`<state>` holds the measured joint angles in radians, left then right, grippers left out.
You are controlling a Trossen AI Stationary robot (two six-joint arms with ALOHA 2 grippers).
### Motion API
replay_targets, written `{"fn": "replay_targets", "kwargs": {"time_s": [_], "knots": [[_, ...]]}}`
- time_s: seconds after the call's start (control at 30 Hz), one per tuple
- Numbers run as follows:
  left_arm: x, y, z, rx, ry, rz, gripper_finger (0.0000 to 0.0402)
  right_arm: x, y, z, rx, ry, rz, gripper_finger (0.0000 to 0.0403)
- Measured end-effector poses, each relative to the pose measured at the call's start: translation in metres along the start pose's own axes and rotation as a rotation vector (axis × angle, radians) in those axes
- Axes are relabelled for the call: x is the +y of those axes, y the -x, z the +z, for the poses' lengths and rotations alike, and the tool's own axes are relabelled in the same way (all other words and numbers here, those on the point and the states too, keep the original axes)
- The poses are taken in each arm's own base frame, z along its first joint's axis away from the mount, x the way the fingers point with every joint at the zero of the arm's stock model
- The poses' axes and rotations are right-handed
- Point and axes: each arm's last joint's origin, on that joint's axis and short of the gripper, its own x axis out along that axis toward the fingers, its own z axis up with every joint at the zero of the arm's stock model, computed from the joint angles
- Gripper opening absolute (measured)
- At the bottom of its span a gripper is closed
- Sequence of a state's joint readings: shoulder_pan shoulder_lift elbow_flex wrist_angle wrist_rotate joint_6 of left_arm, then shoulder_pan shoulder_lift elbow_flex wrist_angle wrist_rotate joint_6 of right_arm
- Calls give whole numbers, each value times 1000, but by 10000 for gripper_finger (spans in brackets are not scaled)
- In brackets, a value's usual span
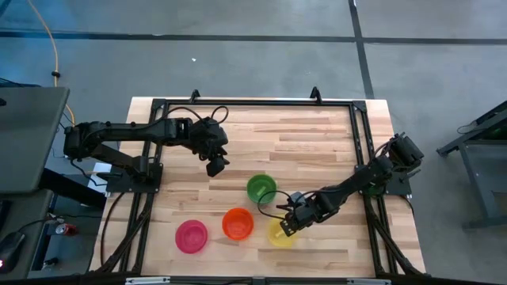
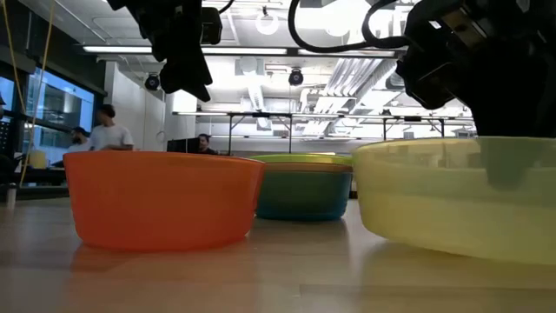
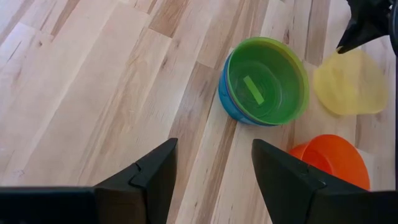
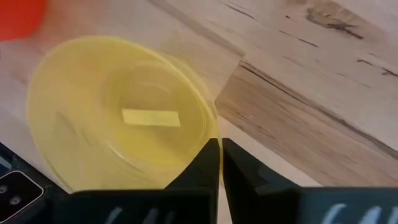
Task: Nest bowls inside each other
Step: Stack the yellow bowl on the green bowl
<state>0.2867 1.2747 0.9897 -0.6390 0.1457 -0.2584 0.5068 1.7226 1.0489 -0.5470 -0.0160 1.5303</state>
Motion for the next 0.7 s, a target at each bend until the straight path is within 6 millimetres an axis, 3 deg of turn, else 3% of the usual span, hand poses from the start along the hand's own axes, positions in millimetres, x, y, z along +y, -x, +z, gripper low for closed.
{"fn": "replay_targets", "kwargs": {"time_s": [0.3,0.7], "knots": [[0,0,-4,42,5,-12,194,1,4,0,47,-10,13,1],[3,1,-12,120,-25,39,194,21,49,26,-32,45,9,0]]}}
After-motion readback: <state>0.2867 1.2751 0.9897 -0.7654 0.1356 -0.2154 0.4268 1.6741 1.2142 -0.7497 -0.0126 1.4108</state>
